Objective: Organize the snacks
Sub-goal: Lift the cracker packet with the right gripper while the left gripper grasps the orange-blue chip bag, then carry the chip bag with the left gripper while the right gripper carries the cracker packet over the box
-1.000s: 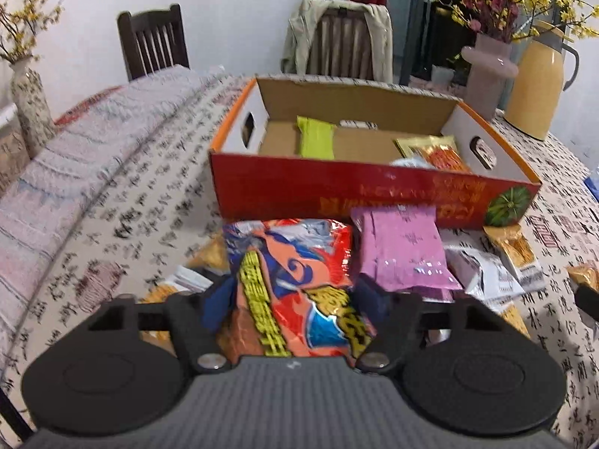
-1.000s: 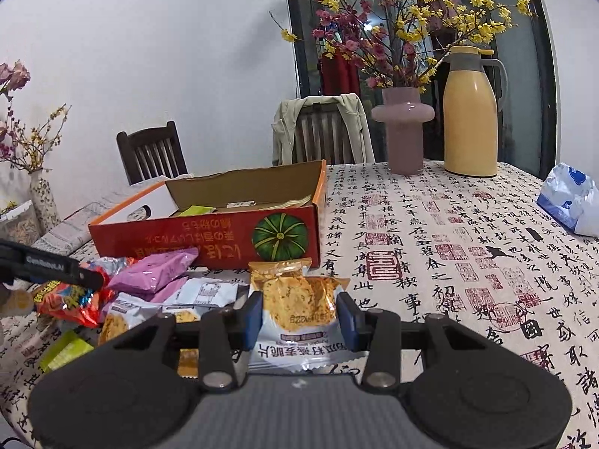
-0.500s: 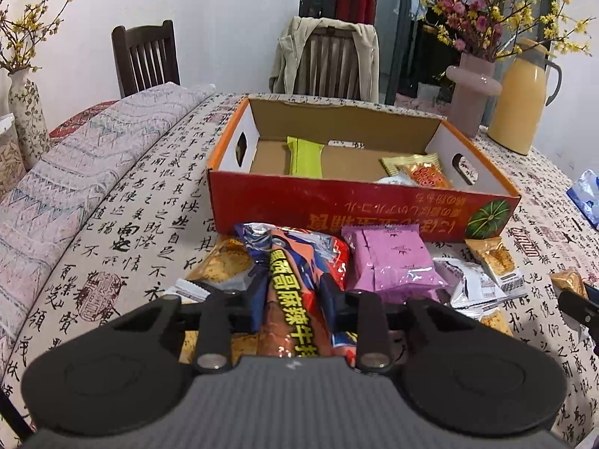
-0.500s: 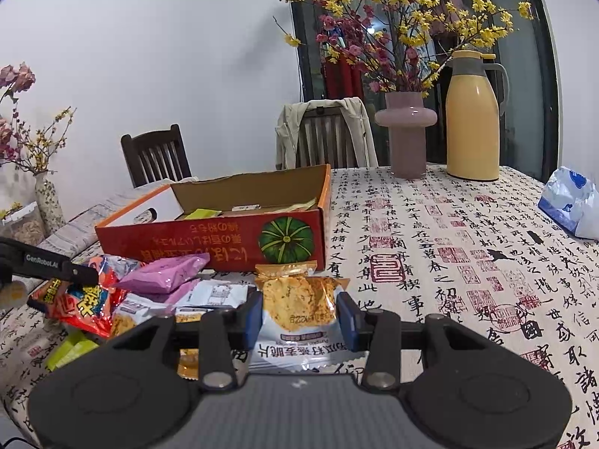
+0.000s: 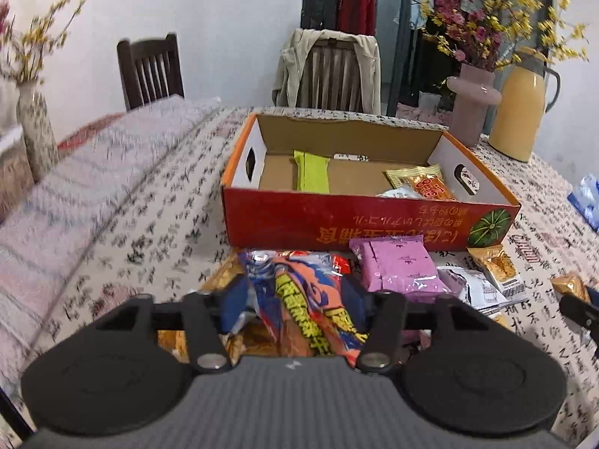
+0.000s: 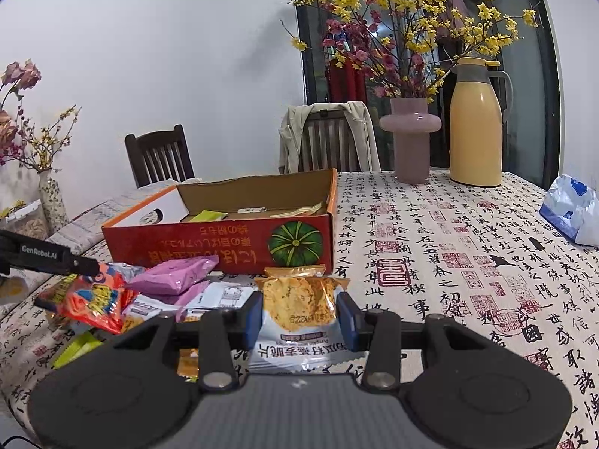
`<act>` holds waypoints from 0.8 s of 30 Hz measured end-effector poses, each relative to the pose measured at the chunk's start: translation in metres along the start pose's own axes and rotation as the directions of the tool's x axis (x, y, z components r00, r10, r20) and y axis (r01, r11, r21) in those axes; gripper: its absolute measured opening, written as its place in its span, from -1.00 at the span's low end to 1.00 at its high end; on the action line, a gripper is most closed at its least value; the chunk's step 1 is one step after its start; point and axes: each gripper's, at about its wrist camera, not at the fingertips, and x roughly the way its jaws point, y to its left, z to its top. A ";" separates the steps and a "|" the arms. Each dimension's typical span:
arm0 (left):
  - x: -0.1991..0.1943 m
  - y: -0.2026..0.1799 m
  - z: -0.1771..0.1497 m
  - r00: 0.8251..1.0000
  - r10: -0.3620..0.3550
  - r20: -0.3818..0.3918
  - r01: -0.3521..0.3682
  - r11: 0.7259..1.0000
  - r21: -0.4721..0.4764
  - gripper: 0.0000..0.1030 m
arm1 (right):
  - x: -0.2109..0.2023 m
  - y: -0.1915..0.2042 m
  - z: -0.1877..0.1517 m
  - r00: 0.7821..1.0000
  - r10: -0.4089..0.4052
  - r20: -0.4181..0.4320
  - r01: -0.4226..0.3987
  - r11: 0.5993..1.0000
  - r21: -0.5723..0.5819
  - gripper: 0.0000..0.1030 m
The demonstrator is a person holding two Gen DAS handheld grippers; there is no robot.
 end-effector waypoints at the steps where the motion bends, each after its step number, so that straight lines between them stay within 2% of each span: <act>1: 0.001 -0.004 0.001 1.000 0.006 -0.005 -0.006 1.000 0.020 0.29 | 0.000 0.000 0.000 1.000 -0.001 0.000 0.001 1.000 0.001 -0.20; 2: 0.003 -0.009 0.003 0.999 0.027 -0.016 -0.027 0.999 0.046 0.36 | 0.000 0.000 -0.001 1.000 -0.002 -0.001 0.002 1.000 0.002 -0.20; 7: 0.023 -0.025 0.011 0.993 0.058 -0.106 -0.045 0.992 0.116 0.36 | 0.001 -0.003 -0.002 1.000 0.002 -0.003 -0.002 1.000 0.007 -0.20; 11: 0.039 -0.030 0.018 0.982 0.097 -0.161 -0.076 0.988 0.132 0.33 | 0.002 -0.006 -0.002 1.000 0.003 -0.003 -0.003 1.000 0.016 -0.20; 14: 0.049 -0.030 0.017 0.973 0.096 -0.209 -0.071 0.990 0.123 0.29 | 0.003 -0.009 -0.003 1.000 0.003 -0.003 -0.003 1.000 0.022 -0.20; 16: 0.051 -0.029 0.015 0.972 0.096 -0.216 -0.072 0.991 0.115 0.27 | 0.003 -0.011 -0.003 1.000 0.003 -0.003 -0.003 1.000 0.027 -0.20; 21: 0.047 -0.025 0.017 0.975 0.082 -0.207 -0.064 0.994 0.092 -0.06 | 0.005 -0.012 -0.003 1.000 0.008 -0.004 -0.008 1.000 0.029 -0.20; 24: 0.043 -0.022 0.018 0.979 0.066 -0.194 -0.051 0.995 0.080 -0.11 | 0.005 -0.012 -0.003 1.000 0.007 -0.003 -0.007 1.000 0.029 -0.20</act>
